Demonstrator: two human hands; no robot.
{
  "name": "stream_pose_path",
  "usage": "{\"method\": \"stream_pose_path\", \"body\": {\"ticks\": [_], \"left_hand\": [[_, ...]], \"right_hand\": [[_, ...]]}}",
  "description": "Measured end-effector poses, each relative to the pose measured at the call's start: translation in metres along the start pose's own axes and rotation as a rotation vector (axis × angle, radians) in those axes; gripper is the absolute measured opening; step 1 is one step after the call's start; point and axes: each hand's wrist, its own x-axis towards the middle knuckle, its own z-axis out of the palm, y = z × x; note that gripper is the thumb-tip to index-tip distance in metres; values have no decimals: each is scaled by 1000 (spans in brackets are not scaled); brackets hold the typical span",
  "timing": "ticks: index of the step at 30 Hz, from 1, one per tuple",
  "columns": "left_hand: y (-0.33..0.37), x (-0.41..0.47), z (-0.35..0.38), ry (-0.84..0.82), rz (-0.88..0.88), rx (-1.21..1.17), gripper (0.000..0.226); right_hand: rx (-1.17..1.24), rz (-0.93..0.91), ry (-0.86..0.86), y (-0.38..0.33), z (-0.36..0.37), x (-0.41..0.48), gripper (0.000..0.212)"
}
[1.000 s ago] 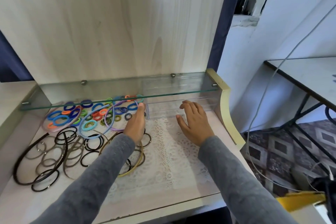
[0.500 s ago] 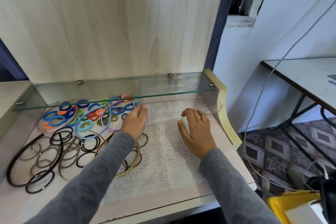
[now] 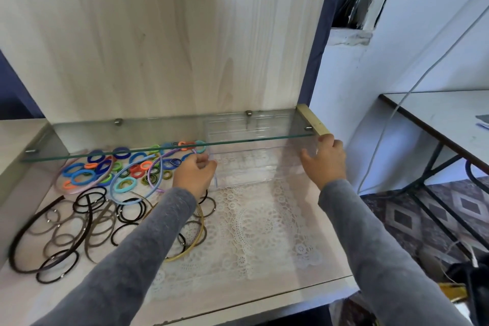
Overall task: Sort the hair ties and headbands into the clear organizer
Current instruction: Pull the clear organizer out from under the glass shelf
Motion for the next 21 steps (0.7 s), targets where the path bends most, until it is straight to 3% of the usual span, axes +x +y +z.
{"method": "stream_pose_path", "body": {"ticks": [5, 10, 16, 21], "left_hand": [[1, 1, -1, 49, -4, -39, 16], [7, -4, 0, 62, -50, -161, 25], [6, -12, -4, -38, -67, -222, 38], [3, -27, -7, -67, -67, -256, 38]], "right_hand": [[2, 30, -125, -1, 2, 6, 51], [44, 63, -110, -1, 4, 4, 51], [61, 28, -85, 6, -2, -4, 48], [97, 9, -55, 16, -9, -17, 46]]}}
